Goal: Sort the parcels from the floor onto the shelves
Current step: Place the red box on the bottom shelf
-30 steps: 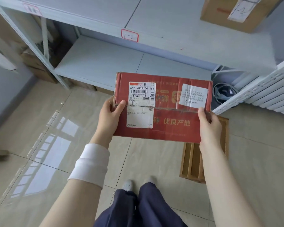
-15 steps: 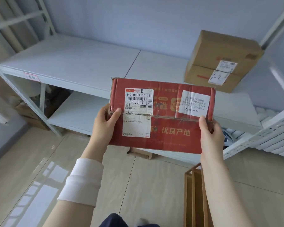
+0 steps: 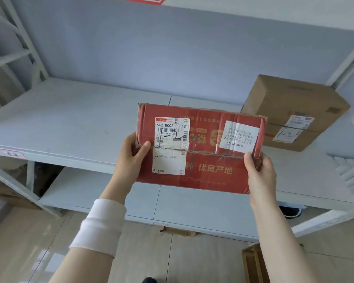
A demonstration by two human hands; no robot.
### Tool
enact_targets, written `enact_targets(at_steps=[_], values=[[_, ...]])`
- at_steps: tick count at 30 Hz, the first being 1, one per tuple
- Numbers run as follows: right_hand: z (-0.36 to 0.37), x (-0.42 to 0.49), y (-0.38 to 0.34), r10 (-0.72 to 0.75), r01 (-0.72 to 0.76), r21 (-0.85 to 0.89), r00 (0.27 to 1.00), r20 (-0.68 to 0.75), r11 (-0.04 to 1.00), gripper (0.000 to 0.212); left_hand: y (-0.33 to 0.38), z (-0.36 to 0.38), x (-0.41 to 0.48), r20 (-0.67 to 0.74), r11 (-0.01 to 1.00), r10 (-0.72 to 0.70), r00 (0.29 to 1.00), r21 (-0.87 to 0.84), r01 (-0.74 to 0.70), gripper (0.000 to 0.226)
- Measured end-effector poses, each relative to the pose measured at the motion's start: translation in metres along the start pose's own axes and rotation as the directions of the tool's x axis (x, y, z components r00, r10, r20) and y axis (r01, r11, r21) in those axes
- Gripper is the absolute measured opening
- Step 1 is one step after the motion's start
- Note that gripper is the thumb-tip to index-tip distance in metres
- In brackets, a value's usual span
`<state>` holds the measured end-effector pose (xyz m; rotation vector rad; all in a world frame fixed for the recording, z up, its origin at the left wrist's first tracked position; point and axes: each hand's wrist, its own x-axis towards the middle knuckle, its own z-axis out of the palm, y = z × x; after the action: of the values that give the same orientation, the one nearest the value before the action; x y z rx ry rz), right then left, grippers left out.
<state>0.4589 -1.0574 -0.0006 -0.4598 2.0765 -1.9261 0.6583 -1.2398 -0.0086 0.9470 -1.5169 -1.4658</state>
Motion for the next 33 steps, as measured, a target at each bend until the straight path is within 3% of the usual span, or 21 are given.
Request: enact_targets(at_steps=[10, 15, 22, 27, 31, 33], values=[[0.043, 0.075, 0.026, -0.033, 0.040, -0.113, 0.997, 0.071, 0.993, 0.013, -0.035, 0.014, 0.094, 0.104, 0.999, -0.013, 0.995, 0.051, 0.008, 0.035], [0.046, 0.105, 0.041, -0.024, 0.033, -0.079, 0.993, 0.118, 0.996, 0.027, -0.045, 0.028, 0.117, 0.116, 0.999, 0.012, 0.993, 0.046, -0.018, 0.039], [0.047, 0.137, 0.072, -0.094, 0.101, -0.040, 0.984, 0.150, 0.994, 0.029, -0.080, 0.043, 0.137, 0.147, 0.994, 0.102, 0.984, 0.029, -0.107, 0.042], [0.048, 0.144, 0.099, -0.175, 0.174, 0.024, 0.967, 0.186, 0.984, 0.025, -0.104, 0.043, 0.147, 0.194, 0.985, 0.165, 0.967, 0.015, -0.171, 0.056], [0.045, 0.147, 0.111, -0.204, 0.198, 0.054, 0.959, 0.195, 0.979, 0.047, -0.111, 0.038, 0.151, 0.198, 0.978, 0.195, 0.961, 0.036, -0.206, 0.075], [0.047, 0.150, 0.114, -0.202, 0.203, 0.015, 0.960, 0.195, 0.979, 0.051, -0.114, 0.040, 0.153, 0.189, 0.974, 0.202, 0.961, 0.065, -0.217, 0.074]])
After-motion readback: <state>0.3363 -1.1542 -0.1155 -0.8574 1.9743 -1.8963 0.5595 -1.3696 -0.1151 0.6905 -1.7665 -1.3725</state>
